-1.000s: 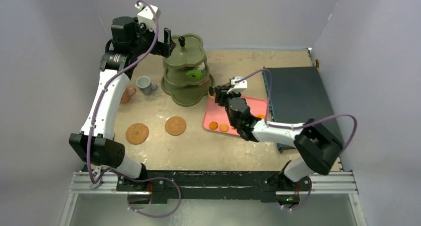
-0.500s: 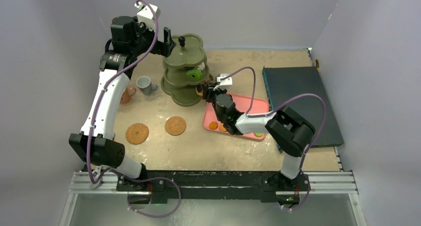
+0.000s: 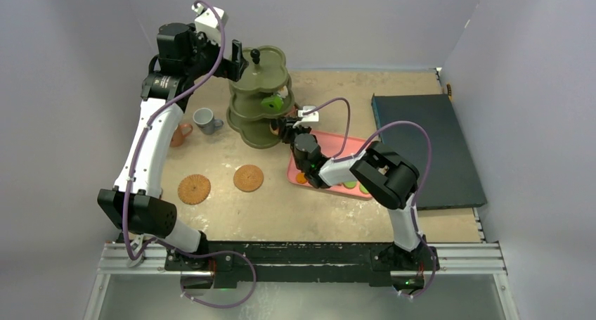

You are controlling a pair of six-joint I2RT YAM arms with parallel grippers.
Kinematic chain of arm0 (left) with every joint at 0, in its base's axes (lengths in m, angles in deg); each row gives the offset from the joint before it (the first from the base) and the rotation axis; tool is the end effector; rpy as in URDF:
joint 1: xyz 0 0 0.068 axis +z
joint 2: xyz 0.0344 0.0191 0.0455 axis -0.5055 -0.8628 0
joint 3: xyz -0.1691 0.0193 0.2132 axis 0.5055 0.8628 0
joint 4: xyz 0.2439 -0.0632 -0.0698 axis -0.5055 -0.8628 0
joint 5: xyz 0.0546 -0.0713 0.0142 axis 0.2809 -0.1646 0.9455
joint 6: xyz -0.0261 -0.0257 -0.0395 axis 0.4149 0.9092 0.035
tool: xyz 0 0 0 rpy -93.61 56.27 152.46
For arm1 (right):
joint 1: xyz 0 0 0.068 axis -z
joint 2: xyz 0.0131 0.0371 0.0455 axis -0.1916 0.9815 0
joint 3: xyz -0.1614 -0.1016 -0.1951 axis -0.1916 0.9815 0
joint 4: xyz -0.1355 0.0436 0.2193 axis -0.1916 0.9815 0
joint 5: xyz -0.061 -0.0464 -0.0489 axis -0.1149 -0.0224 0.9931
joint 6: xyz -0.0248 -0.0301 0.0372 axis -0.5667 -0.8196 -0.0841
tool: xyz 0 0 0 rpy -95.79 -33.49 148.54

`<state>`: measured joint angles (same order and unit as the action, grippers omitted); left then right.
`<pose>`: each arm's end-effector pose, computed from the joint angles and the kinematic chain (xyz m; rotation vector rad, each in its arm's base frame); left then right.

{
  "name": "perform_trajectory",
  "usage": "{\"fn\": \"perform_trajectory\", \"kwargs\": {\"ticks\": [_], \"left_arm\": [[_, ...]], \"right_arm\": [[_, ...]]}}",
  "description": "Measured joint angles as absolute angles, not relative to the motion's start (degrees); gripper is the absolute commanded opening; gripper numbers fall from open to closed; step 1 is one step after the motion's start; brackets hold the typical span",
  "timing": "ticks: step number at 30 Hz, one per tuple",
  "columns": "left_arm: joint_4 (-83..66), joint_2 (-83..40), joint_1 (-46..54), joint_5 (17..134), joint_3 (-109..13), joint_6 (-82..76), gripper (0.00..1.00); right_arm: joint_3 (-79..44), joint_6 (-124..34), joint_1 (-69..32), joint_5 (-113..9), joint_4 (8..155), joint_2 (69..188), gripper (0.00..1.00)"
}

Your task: Serve the afternoon tea

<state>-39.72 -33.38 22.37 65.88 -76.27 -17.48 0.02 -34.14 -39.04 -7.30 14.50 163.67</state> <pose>0.3314 -0.0577 0.4616 0.3892 1.8064 -0.3536 0.2848 0.3072 0.1905 0.1244 1.4664 0.5079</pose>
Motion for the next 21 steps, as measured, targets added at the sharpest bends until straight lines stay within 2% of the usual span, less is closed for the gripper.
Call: {"fn": "perform_trajectory", "kwargs": {"ticks": [6, 14, 21], "left_arm": [[-39.8, -33.4, 22.4, 65.9, -76.3, -17.5, 0.99], [-39.8, -33.4, 22.4, 65.9, -76.3, -17.5, 0.99], [-39.8, -33.4, 22.4, 65.8, -76.3, -17.5, 0.99]], "right_arm": [[-2.0, -33.6, -39.3, -7.1, 13.1, 166.0, 0.44], [-1.7, -32.4, -39.6, -6.1, 12.3, 166.2, 0.59], [0.5, -31.6, -39.8, -5.8, 10.7, 166.1, 0.62]]}}
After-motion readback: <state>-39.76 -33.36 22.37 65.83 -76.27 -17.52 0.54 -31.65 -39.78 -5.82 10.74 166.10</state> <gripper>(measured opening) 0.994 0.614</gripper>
